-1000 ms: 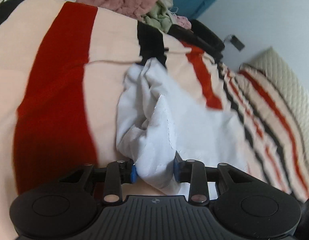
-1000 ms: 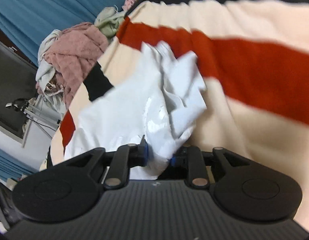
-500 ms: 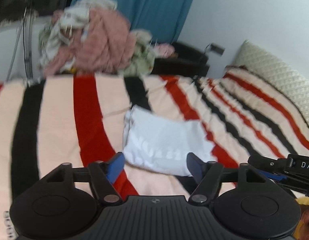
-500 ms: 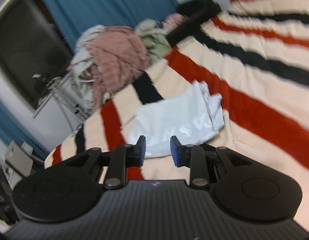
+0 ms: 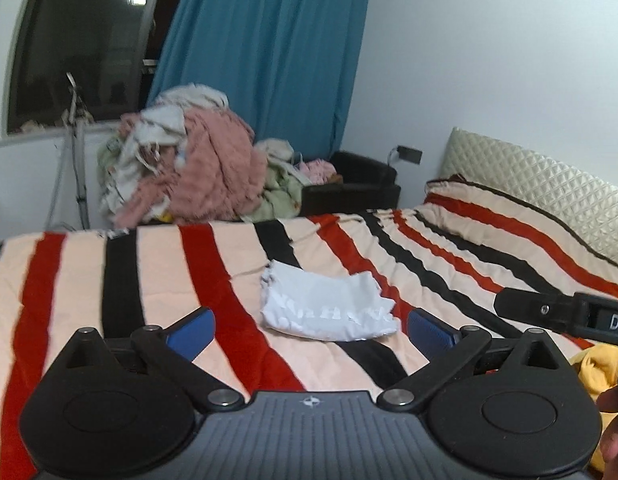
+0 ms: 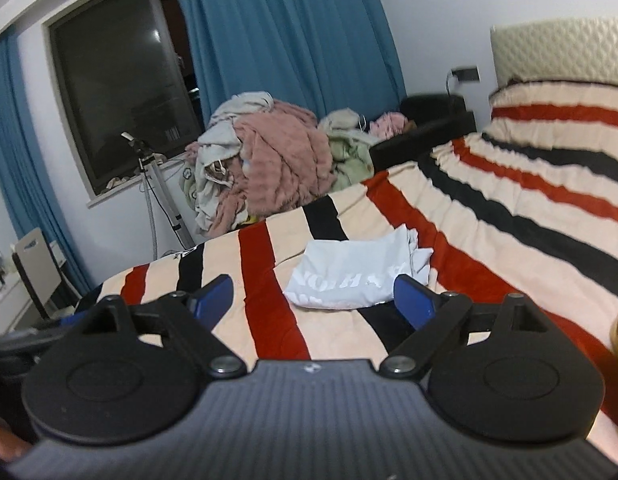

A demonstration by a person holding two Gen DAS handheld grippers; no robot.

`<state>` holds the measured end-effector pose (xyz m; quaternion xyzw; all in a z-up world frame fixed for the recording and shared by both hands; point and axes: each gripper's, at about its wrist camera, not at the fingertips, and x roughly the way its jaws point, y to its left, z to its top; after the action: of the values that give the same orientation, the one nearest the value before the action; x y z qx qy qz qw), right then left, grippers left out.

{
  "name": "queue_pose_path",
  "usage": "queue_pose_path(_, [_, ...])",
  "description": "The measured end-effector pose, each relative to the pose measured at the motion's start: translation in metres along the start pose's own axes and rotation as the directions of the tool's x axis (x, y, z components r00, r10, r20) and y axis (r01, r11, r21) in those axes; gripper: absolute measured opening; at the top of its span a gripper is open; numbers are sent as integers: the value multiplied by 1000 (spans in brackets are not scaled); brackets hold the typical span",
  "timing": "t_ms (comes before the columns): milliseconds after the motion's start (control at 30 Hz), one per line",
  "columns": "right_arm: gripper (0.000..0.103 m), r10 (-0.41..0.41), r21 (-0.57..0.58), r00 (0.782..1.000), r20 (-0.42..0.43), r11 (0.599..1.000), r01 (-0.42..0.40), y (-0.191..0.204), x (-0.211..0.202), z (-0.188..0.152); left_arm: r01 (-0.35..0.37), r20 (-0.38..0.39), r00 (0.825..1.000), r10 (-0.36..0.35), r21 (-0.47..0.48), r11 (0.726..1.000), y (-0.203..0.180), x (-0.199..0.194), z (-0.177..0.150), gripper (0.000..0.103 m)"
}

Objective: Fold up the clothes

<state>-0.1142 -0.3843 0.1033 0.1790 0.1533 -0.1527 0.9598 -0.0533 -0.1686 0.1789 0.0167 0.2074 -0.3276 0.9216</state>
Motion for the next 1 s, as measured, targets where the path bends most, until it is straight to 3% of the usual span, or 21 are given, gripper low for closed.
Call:
queue_pose_path(300, [88,6,-111,995,102,994,6,16,-15,-42,-30,78,997,24,73,997,-5,-38,-32,103])
queue_pose_path(333, [78,11,-121,994,104,993,2,17,-13,-45,-36,86,996,30,78,996,-5,-39,-35,103])
queue_pose_path(367, [55,4,-131,995,103,991,9,19,-12,-49,-47,94,995,40,75,996,-3,-37,-39,103])
queue_pose_path(433, [39,-26,-147,996,85,988,39,21,-7,-57,-44,99,994,38,60,997,1,-35,-45,103])
queue_pose_path(533, [46,7,-119,997,75,993,2,15,3,-66,-41,88,995,37,46,998,9,-27,-51,103])
queue_pose_path(567, [70,18,-109,997,74,994,-10,13,6,-69,-43,83,996,39,46,998,11,-25,-53,103])
queue_pose_path(633, [97,-24,-108,996,89,994,33,14,10,-75,-46,75,996,42,46,998,15,-20,-57,103])
queue_pose_path(1000, [98,-75,-127,987,145,987,94,19,12,-88,-55,54,997,54,22,998,28,-11,-66,103])
